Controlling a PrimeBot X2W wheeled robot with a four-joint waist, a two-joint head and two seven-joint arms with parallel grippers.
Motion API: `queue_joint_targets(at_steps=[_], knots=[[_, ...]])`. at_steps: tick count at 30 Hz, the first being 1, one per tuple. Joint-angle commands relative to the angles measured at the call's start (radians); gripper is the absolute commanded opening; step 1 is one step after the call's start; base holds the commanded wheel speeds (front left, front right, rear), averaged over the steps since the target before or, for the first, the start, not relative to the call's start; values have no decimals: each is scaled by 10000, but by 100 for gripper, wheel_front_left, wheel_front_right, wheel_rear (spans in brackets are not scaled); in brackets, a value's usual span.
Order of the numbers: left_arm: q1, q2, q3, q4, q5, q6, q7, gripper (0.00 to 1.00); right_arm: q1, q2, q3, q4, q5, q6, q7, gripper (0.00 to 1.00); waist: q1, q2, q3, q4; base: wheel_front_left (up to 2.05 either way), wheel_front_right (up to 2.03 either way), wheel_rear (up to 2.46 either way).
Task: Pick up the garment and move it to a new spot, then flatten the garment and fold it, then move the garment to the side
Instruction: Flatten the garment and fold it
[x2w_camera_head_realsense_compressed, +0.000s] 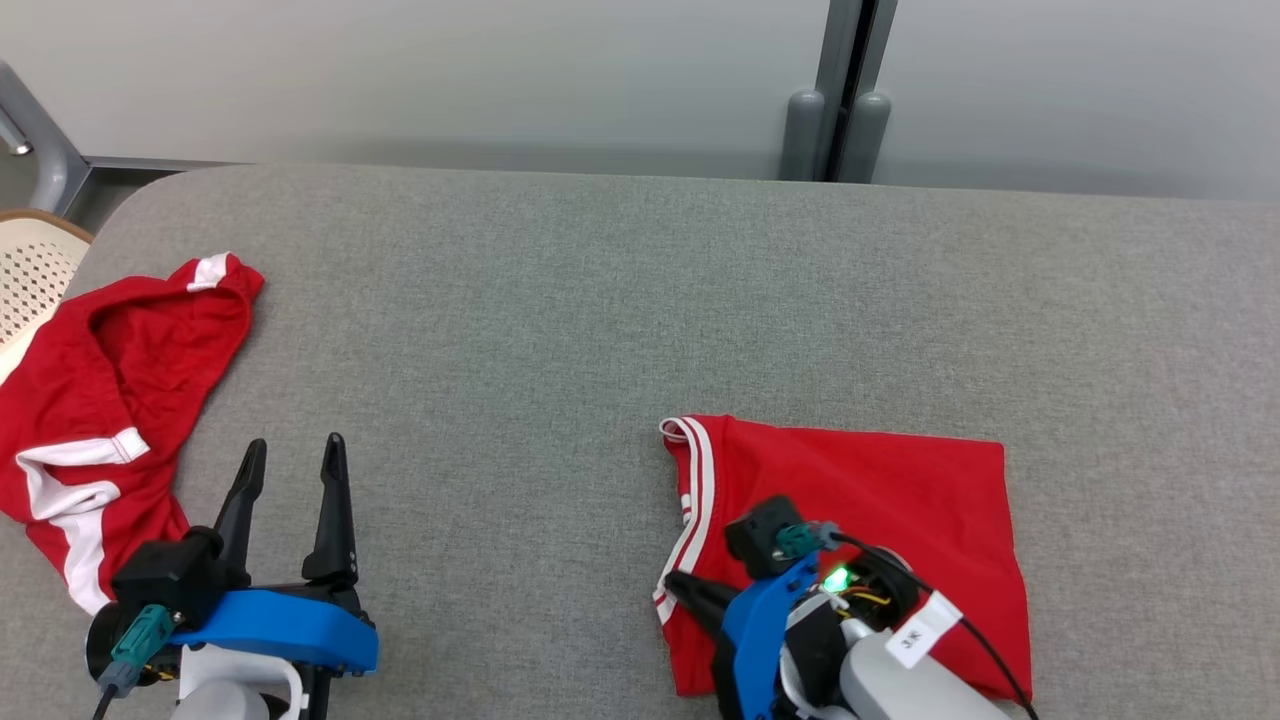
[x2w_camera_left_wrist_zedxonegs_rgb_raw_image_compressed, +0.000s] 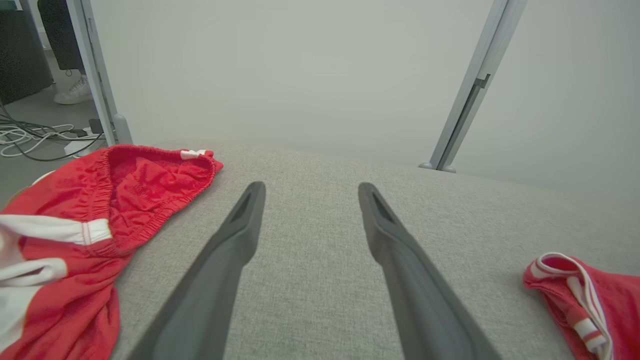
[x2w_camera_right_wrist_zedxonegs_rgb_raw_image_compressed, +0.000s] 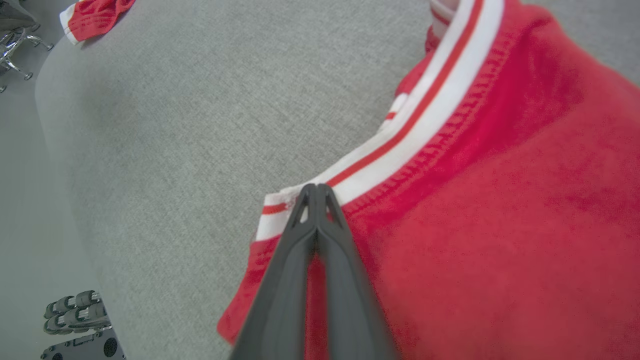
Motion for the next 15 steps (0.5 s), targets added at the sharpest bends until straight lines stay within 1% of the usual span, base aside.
queue_joint_targets(at_steps=[1,5,9,10,11,12,15], knots=[[-166,-15,-11,-13,-24,58,-21,100,-241,-14,410,95,304,5,123,0,0,-1,42,31,0,0,0],[-175,-40,-14,22,-47,91,-29,100,-382,-14,1372,-207,1285,5,247,0,0,-1,72,18,0,0,0],[-104,-7,40,5,-96,88,-40,100,-452,-12,1670,-791,2418,5,-216,0,0,-1,38,-73,0,0,0],[-78,11,61,-6,-95,102,-44,100,-465,-14,1597,-952,2649,5,-468,11,0,-1,20,-119,0,0,0],[-48,29,84,-22,-84,110,-48,100,-488,-23,1555,-1124,2775,5,-748,48,0,-1,-18,-170,0,0,0],[-7,41,93,-51,-69,127,-49,100,-482,-21,1407,-1281,2870,5,-1067,100,0,-1,-52,-218,0,0,0],[89,81,156,-128,-69,160,-56,100,-377,-17,822,-1707,2774,5,-1885,100,0,-1,-179,-409,0,0,0]])
